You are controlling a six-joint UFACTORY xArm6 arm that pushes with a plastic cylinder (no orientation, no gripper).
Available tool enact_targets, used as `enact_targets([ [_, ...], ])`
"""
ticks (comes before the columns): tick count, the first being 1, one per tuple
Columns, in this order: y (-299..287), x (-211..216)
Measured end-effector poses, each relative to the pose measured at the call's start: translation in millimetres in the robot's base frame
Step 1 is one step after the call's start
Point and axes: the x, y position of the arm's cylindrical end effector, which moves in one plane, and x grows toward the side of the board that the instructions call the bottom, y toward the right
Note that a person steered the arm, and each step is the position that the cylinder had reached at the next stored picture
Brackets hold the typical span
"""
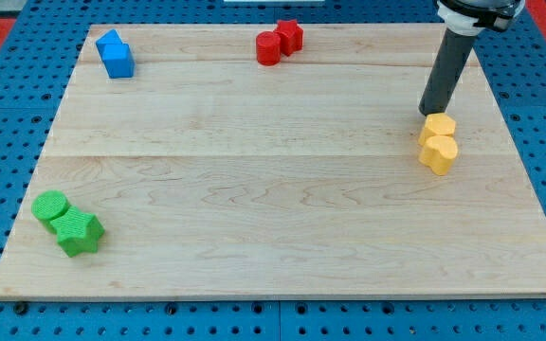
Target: Place the yellow heart to the left of the yellow hexagon
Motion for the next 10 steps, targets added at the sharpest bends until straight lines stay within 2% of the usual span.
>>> enact_targets([
  [3,3.9,-8.9],
  [4,80.5,-9.7],
  [5,92.4,52.6],
  [6,40.6,73.4],
  [7,-35.7,66.9],
  [8,-33.1,75.4],
  [9,-32.8,101.5],
  [10,-61.3,104.9],
])
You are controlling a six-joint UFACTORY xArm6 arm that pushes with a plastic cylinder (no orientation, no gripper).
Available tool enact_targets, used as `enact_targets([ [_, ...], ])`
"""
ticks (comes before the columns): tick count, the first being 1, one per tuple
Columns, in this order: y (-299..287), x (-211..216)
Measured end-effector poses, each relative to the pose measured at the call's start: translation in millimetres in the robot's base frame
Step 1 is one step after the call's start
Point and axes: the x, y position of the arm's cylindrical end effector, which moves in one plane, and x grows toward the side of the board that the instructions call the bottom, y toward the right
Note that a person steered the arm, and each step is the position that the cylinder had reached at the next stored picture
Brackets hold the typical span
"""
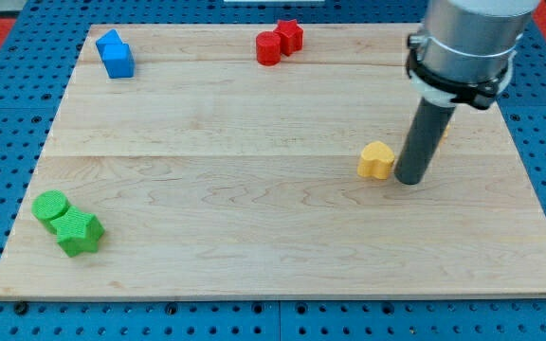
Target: Place the yellow heart to the left of the yellow hexagon
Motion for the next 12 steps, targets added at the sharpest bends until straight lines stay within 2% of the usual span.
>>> enact_targets([
  [1,-49.9,-10.5],
  [3,-99.8,-12.5],
  [4,-92.8,-33.2],
  [7,-42.2,-59.7],
  [8,-61.3,-69.6],
  [12,-44.3,-84.8],
])
